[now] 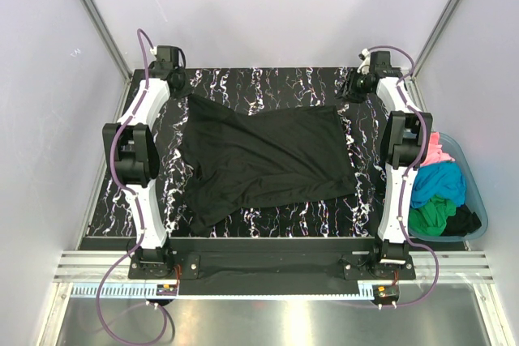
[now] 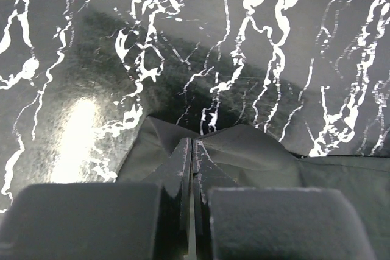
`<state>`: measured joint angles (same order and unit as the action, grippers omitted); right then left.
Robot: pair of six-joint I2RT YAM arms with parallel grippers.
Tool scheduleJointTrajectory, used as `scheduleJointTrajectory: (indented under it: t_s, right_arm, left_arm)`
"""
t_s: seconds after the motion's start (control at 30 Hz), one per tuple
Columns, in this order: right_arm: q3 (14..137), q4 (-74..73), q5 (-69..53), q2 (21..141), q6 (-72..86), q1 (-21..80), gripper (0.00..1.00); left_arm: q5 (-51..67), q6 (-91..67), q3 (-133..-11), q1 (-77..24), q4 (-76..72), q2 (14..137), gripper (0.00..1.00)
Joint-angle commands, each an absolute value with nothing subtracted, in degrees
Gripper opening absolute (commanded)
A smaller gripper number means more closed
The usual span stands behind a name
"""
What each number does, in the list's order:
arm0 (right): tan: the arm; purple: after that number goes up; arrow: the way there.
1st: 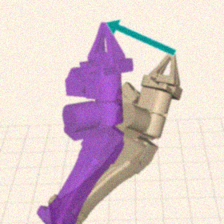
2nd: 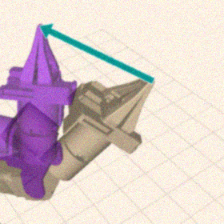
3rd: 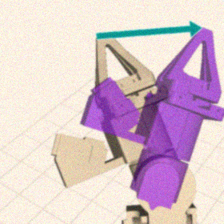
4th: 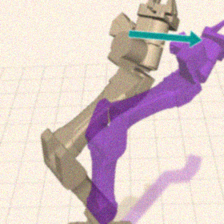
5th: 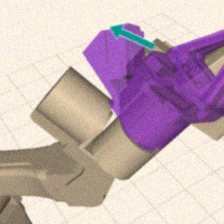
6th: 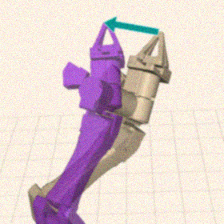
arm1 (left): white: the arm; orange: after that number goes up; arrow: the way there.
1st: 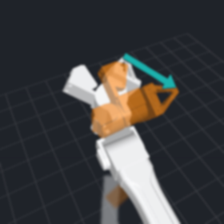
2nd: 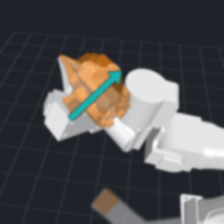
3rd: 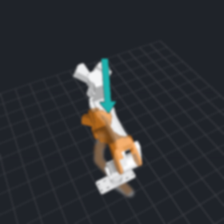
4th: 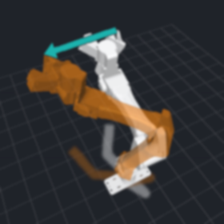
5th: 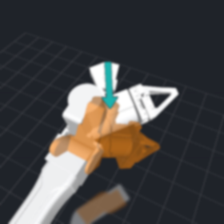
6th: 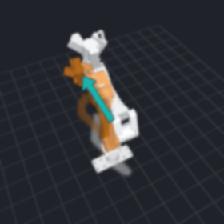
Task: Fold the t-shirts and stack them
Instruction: Flatten the tshirt out
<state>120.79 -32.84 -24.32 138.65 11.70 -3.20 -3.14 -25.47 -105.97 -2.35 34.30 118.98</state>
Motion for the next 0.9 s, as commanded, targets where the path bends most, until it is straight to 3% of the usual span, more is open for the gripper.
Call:
scheduleJointTrajectory:
  t_s: [0.0, 0.67, 0.8, 0.87]
  right_arm:
    - [120.76, -33.4, -27.24, 139.13, 7.04, -2.9, 0.45]
    - [126.12, -40.6, -23.73, 144.4, 3.08, 1.32, 0.43]
    - [126.65, -39.73, -20.14, 144.4, 4.13, 1.32, 0.35]
    - [128.22, -39.29, -19.25, 144.84, 5.09, 1.32, 0.24]
  left_arm:
    - [-0.35, -26.02, -106.17, -2.02, 30.32, 118.56, 0.0]
    - [1.23, -26.19, -107.32, -2.02, 30.94, 120.06, 0.0]
    - [1.23, -25.93, -106.96, -2.02, 30.67, 119.8, 0.0]
    - [1.14, -25.67, -106.96, -2.02, 30.59, 119.71, 0.0]
